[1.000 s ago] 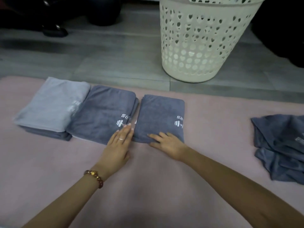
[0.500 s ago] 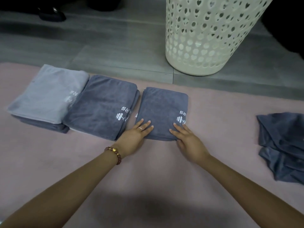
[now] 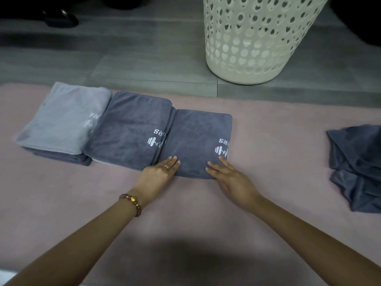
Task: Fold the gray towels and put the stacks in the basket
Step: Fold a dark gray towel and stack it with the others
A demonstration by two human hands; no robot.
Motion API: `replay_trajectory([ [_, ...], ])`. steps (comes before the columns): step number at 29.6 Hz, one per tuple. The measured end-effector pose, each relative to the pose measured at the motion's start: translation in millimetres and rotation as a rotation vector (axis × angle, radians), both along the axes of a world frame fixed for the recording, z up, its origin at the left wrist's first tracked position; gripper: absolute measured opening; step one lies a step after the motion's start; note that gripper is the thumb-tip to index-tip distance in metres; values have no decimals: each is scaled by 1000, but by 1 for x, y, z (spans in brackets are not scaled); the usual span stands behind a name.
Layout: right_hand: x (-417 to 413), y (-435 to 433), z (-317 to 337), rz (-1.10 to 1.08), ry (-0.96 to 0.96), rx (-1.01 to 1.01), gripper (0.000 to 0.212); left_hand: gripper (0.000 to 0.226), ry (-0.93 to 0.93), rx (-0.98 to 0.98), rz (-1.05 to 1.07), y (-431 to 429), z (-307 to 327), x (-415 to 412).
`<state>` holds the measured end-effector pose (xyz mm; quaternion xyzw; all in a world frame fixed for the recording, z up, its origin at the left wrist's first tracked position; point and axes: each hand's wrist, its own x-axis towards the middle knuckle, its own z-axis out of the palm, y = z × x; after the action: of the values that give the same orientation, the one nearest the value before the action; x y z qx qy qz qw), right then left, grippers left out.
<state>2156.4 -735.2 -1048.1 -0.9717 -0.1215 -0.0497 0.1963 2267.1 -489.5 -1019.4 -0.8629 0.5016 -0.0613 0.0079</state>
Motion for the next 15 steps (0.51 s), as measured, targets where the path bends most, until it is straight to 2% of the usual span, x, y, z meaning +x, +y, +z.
replay_trajectory([
  [3,-7,-5,0,-16,81,110,43,39,7,-5,92,-9,3,-12],
  [6,-20,-23,16,-3,40,33,45,30,3,-58,196,-34,18,-25],
  [9,-43,-61,30,-94,-33,-82,45,18,-26,-176,149,-74,37,-34],
  [12,-79,-119,45,-344,-95,-192,47,33,70,-200,15,-122,43,-43],
  [15,-123,-173,66,-787,-140,-256,56,33,114,-185,-103,-162,41,-59],
])
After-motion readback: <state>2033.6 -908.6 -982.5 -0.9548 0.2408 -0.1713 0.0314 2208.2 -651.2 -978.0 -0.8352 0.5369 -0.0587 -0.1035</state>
